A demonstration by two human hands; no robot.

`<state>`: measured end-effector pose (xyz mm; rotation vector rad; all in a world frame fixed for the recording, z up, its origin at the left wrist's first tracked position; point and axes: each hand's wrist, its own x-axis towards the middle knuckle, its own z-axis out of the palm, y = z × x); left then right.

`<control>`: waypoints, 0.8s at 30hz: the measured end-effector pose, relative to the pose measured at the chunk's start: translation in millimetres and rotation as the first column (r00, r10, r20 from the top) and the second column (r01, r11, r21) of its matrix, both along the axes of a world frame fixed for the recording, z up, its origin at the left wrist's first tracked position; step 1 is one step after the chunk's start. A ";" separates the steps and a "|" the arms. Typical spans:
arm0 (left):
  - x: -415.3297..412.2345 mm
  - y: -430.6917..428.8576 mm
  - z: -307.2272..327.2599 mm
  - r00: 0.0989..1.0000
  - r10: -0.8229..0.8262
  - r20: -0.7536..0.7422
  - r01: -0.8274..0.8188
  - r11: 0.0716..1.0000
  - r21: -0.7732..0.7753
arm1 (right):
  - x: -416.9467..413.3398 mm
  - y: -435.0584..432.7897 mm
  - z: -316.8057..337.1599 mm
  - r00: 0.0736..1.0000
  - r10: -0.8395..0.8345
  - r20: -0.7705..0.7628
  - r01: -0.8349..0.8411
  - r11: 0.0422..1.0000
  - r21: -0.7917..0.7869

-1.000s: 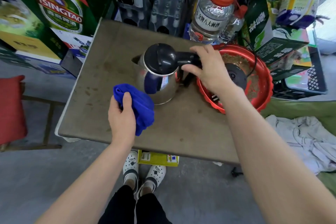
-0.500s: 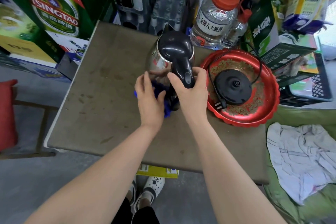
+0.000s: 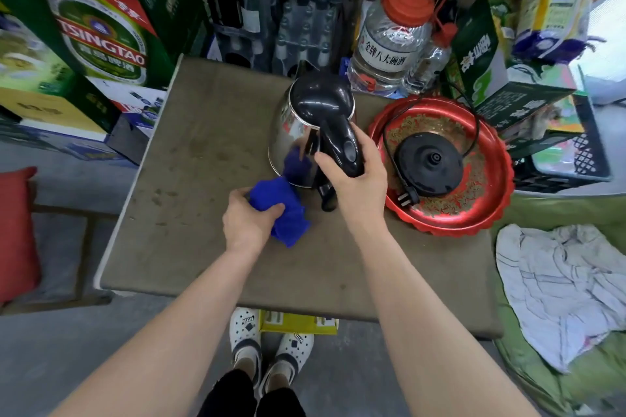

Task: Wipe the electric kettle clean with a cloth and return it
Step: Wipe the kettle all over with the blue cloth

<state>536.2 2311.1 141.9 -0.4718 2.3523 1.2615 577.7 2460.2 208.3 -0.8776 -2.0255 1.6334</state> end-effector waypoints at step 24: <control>-13.3 69.2 295.4 0.701 -0.040 -0.712 0.406 0.843 0.353 | 23.0 -9.9 279.8 0.957 -0.182 -0.226 0.261 0.879 0.399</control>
